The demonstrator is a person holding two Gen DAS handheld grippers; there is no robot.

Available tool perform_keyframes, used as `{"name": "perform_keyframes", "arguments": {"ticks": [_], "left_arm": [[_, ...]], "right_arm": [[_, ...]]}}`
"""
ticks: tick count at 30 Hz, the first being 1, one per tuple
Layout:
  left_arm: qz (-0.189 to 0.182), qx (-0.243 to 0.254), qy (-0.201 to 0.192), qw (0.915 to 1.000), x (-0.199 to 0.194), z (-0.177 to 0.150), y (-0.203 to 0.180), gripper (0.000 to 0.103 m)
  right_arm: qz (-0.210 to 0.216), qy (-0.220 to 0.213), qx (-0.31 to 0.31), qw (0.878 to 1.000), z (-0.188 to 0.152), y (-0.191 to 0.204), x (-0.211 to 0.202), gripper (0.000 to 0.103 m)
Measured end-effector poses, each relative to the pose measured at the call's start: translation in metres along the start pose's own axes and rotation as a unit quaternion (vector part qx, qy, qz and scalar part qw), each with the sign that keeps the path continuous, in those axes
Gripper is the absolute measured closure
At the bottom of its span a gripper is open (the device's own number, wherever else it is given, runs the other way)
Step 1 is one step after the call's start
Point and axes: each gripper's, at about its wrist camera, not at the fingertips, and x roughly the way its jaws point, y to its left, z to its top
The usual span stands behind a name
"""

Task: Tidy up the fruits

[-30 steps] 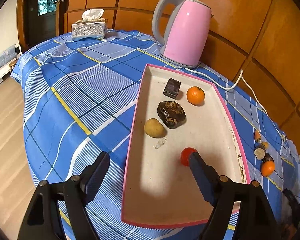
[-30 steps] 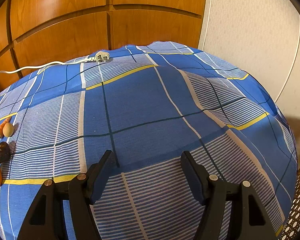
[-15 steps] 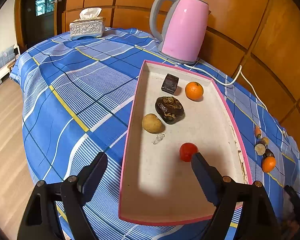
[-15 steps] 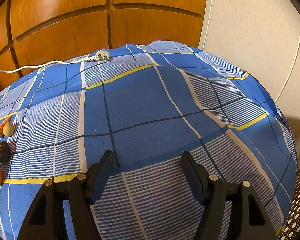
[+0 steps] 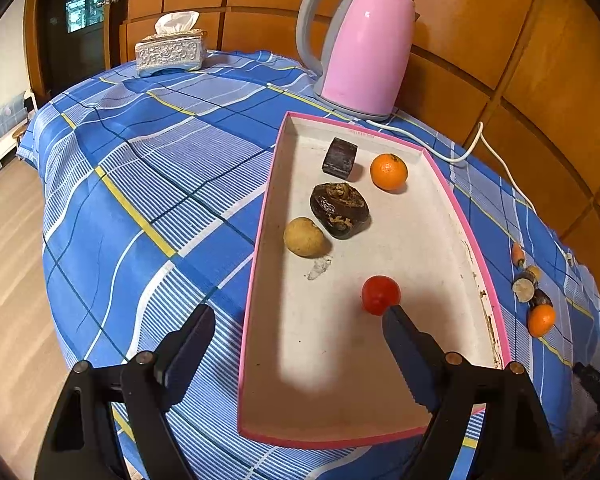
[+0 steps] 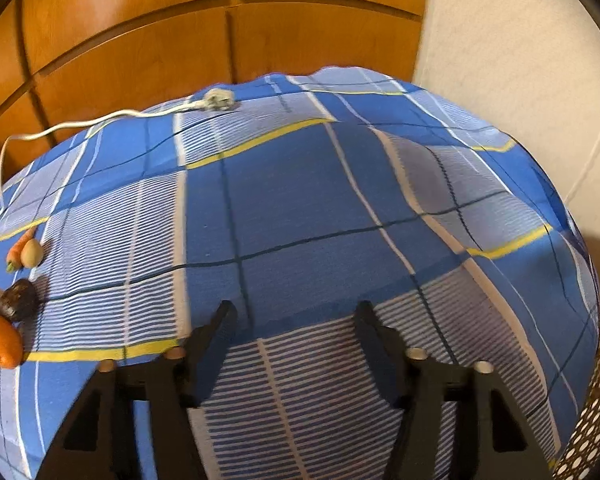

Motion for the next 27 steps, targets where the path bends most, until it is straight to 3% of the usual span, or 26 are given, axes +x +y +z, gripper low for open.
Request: {"name": "perform_keyframes", "arguments": {"ticks": [7, 12, 17, 22, 27], "left_arm": [[0.001, -0.003, 0.005, 1.0000, 0.002, -0.001, 0.003, 0.017], [0.004, -0.009, 0.006, 0.9999, 0.002, -0.005, 0.007, 0.017], [0.004, -0.014, 0.001, 0.9999, 0.001, -0.005, 0.009, 0.017], [0.004, -0.016, 0.003, 0.9999, 0.002, -0.005, 0.010, 0.017], [0.005, -0.014, 0.006, 0.9999, 0.003, -0.005, 0.012, 0.017]], "right_arm": [[0.055, 0.019, -0.046, 0.997, 0.001, 0.030, -0.008, 0.060], [0.131, 0.052, -0.053, 0.989, 0.004, 0.049, -0.012, 0.060], [0.223, 0.058, -0.059, 0.971, 0.026, 0.077, -0.023, 0.060], [0.284, 0.059, -0.103, 0.951, 0.045, 0.128, -0.032, 0.065], [0.293, 0.066, -0.153, 0.942, 0.062, 0.183, -0.023, 0.065]]}}
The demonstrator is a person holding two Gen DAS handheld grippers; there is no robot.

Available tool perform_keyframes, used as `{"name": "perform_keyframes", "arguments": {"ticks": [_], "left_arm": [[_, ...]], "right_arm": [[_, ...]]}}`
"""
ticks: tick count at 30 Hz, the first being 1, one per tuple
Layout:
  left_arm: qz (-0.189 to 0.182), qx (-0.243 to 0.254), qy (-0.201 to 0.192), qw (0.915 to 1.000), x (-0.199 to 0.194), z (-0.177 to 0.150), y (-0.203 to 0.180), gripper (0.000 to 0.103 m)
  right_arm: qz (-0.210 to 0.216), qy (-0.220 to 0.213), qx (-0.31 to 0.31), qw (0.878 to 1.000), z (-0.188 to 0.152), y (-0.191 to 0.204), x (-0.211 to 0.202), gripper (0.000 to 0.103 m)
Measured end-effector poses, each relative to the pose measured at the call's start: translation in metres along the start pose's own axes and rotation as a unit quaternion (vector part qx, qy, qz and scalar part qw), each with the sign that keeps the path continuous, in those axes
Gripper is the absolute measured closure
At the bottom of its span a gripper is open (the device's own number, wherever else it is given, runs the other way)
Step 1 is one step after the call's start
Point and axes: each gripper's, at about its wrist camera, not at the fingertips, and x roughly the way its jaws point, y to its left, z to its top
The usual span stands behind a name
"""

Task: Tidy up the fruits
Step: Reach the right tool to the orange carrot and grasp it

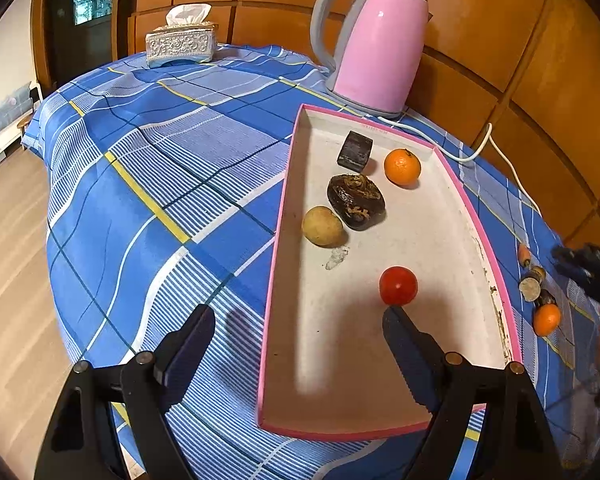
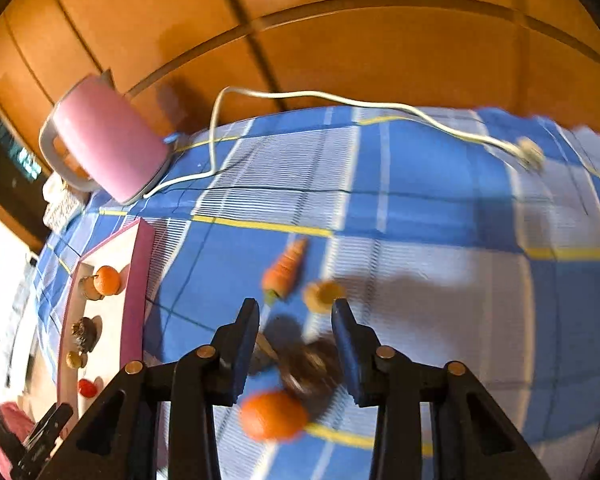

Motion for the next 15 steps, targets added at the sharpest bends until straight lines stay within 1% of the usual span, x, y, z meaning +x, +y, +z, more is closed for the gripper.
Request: {"name": "perform_keyframes", "arguments": {"ticks": [3, 6, 10, 12, 13, 15], "left_arm": [[0.002, -0.002, 0.002, 1.0000, 0.001, 0.000, 0.002, 0.017], [0.004, -0.004, 0.005, 1.0000, 0.003, 0.000, 0.003, 0.017], [0.007, -0.005, 0.008, 0.9999, 0.005, 0.000, 0.005, 0.017], [0.008, -0.007, 0.010, 0.9999, 0.007, 0.000, 0.006, 0.017], [0.009, -0.008, 0.011, 0.9999, 0.007, 0.000, 0.006, 0.017], [0.008, -0.009, 0.011, 0.9999, 0.008, 0.000, 0.005, 0.017]], "right_arm": [[0.000, 0.017, -0.019, 1.000, 0.015, 0.016, 0.023, 0.065], [-0.018, 0.040, -0.047, 0.998, 0.021, 0.028, 0.043, 0.065], [-0.070, 0.083, -0.083, 0.991, 0.022, 0.034, 0.075, 0.065], [-0.075, 0.087, -0.100, 0.988, 0.016, 0.037, 0.082, 0.074], [-0.081, 0.081, -0.110, 0.987, 0.014, 0.037, 0.081, 0.077], [-0.083, 0.074, -0.122, 0.986, 0.011, 0.039, 0.081, 0.077]]}}
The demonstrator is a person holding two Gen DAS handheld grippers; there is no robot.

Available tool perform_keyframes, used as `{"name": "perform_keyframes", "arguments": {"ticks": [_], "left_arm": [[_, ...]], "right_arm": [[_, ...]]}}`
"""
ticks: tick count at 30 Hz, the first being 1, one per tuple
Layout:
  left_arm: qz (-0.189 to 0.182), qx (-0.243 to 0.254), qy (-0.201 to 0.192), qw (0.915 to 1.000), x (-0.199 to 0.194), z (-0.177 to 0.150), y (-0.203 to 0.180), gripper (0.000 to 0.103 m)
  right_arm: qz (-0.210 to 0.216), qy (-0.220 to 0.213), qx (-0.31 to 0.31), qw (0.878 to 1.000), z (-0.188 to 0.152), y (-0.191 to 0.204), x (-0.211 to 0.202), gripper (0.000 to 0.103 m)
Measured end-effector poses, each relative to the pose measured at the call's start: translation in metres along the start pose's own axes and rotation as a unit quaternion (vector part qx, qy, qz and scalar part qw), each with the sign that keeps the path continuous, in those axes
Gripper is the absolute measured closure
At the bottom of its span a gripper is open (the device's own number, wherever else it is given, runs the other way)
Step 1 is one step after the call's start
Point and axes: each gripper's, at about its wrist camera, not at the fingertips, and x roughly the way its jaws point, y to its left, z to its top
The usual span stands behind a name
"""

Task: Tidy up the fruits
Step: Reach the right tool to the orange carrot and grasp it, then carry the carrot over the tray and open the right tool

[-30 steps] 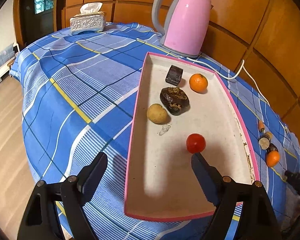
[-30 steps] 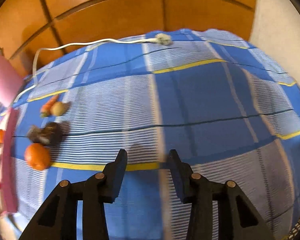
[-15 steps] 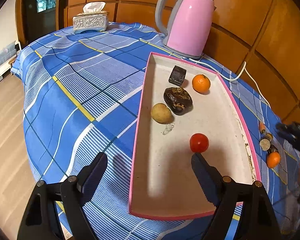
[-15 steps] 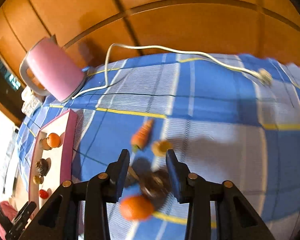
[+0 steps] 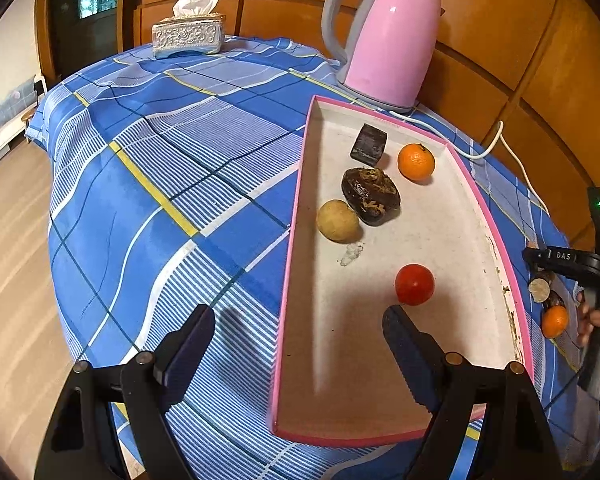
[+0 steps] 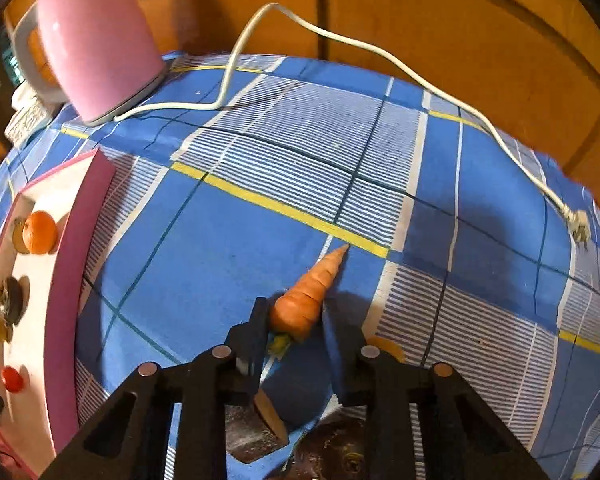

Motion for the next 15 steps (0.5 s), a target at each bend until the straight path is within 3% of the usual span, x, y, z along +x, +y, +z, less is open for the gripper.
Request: {"name": "perform_keyframes", "arguments": {"ticks": [15], "left_arm": [[-0.007, 0.009, -0.003, 0.9999, -0.008, -0.004, -0.007, 0.017]], "right_arm": [[0.016, -0.079, 0.002, 0.997, -0.025, 0.008, -0.044, 0.077]]}}
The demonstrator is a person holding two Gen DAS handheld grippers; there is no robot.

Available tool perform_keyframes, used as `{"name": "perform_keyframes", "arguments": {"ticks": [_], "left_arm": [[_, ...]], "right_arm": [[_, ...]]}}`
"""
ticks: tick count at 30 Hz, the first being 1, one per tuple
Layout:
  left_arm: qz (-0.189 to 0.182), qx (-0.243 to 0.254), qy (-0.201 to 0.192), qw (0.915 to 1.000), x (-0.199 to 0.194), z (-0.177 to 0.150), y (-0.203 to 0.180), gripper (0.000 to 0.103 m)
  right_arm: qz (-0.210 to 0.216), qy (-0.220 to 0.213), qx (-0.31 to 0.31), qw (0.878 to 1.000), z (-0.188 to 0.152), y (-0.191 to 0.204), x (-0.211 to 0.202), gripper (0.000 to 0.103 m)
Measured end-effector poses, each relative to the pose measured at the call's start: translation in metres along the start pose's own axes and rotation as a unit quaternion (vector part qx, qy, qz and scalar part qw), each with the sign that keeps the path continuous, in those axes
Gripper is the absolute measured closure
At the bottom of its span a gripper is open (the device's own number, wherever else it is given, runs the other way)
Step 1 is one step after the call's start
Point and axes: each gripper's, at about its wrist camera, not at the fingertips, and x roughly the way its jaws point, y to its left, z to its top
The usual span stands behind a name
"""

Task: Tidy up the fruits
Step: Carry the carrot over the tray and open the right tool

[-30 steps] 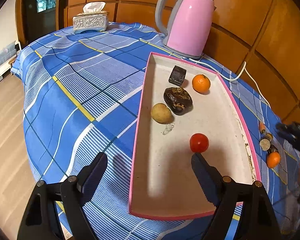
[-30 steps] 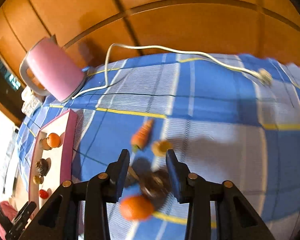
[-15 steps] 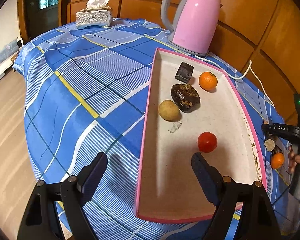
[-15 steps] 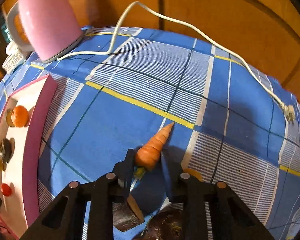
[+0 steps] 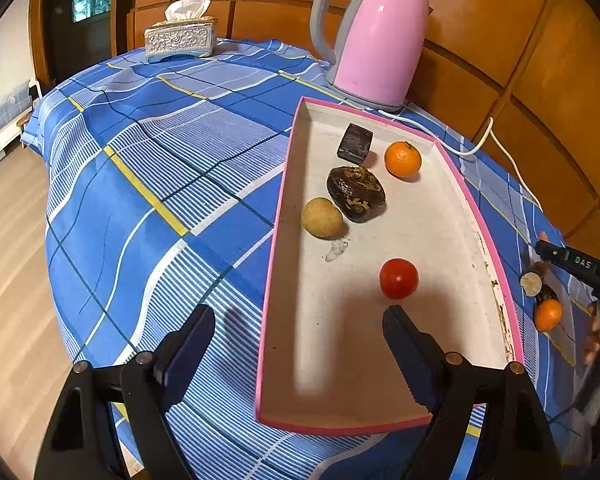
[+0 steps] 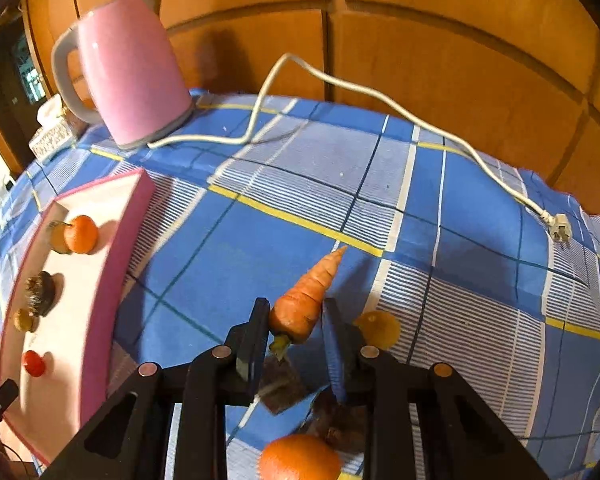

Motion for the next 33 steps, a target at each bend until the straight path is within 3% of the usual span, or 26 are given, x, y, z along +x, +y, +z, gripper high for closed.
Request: {"name": "perform_keyframes", "arguments": {"ticks": [10, 20, 33], "left_arm": [[-0.002, -0.011, -0.011, 0.9999, -0.008, -0.001, 0.003, 0.017], [-0.005, -0.014, -0.014, 0.9998, -0.010, -0.001, 0.004, 0.017], [-0.004, -0.021, -0.013, 0.9997, -0.009, -0.002, 0.008, 0.015]], "right_arm": [[0.045, -0.029, -0.011, 0.999, -0.022, 0.024, -0.038, 0.077], [0.110, -0.020, -0.038, 0.993, -0.047, 0.057, -0.058, 0.077], [0.162, -0.005, -0.106, 0.981, -0.065, 0.104, -0.066, 0.077]]}}
